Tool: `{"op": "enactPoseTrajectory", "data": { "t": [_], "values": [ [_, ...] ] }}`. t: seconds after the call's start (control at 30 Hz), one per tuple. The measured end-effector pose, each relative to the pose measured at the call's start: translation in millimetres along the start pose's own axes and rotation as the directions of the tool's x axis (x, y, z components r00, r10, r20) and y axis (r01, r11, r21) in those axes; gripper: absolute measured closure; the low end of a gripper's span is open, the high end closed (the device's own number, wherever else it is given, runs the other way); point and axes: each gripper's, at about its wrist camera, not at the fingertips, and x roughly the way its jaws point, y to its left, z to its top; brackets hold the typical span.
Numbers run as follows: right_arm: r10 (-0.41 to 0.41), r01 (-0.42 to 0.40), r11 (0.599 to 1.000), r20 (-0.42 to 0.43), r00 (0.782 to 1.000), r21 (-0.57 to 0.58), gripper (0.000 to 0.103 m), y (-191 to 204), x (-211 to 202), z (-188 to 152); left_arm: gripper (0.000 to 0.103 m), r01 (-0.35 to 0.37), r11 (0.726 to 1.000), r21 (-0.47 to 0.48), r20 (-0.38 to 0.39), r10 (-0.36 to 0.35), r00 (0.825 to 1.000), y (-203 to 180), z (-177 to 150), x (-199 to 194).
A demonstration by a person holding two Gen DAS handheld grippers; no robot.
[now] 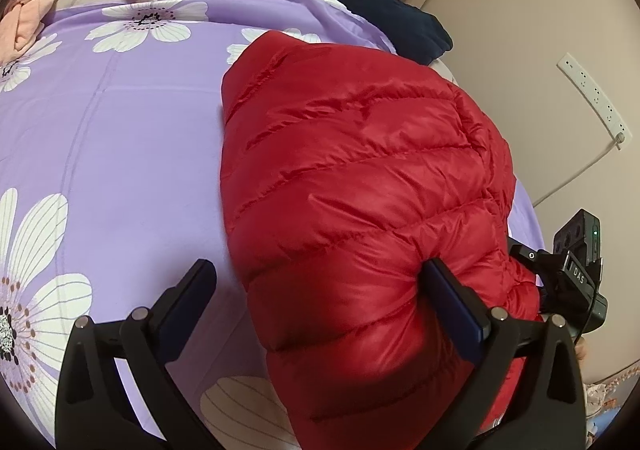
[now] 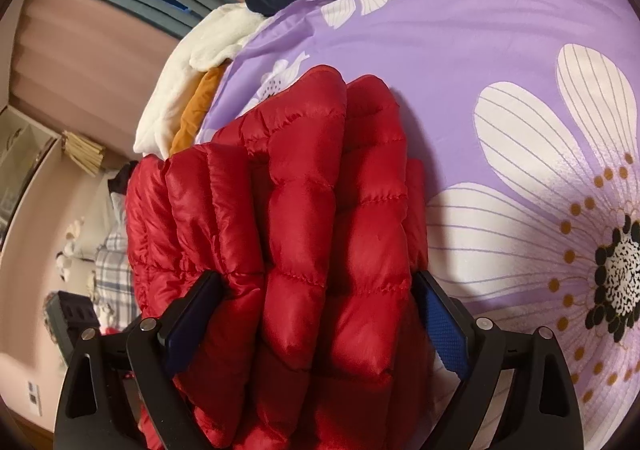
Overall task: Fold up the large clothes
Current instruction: 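Lift the folded red jacket with both tools, gripping its two ends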
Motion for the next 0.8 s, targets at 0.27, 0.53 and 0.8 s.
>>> {"op": "enactPoseTrajectory", "data": {
  "t": [0.27,0.53,0.8],
  "values": [
    [0.014,-0.014,1.000,0.000,1.000,0.005,0.009,-1.9,2.6,0.8,0.000,0.010,1.000,0.000,-0.005,-0.010,1.000,-2.7,1.1,6.2],
    [0.027,-0.027,1.000,0.004,1.000,0.013,0.009,-2.6,4.9,0.2,0.000,0.019,1.000,-0.005,-0.010,-0.019,1.000,-4.8,1.9,11.6],
    [0.037,-0.037,0.999,0.005,0.999,0.013,0.009,-3.7,7.1,1.1,0.000,0.021,1.000,-0.001,-0.014,-0.021,1.000,-10.3,1.8,16.2]
  ]
}}
